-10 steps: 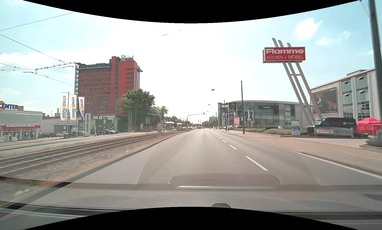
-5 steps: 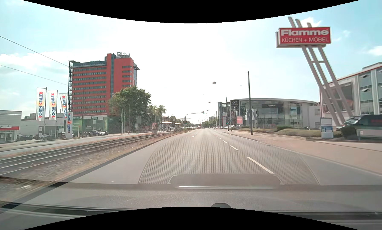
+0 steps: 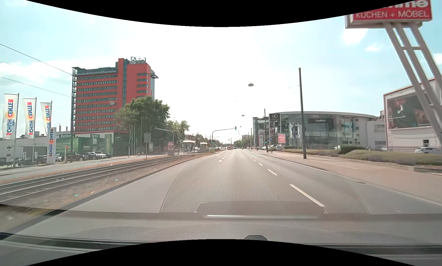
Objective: Follow the waypoints while adhering to traffic rules and regulations
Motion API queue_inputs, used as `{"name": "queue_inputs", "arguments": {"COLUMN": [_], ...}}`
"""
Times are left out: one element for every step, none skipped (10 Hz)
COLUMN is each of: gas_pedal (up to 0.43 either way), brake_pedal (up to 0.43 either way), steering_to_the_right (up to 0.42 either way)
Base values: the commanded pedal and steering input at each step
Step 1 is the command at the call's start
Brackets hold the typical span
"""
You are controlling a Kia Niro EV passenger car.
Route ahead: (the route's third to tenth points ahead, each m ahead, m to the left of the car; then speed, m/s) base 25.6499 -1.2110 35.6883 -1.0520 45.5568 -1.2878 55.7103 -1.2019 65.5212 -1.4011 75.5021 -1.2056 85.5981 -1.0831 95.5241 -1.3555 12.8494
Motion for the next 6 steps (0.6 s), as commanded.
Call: {"name": "queue_inputs", "arguments": {"gas_pedal": [0.0, 0.0, 0.0, 0.0, 0.0, 0.0], "brake_pedal": [0.0, 0.0, 0.0, 0.0, 0.0, 0.0], "steering_to_the_right": [-0.003, -0.003, -0.004, -0.004, -0.003, -0.004]}}
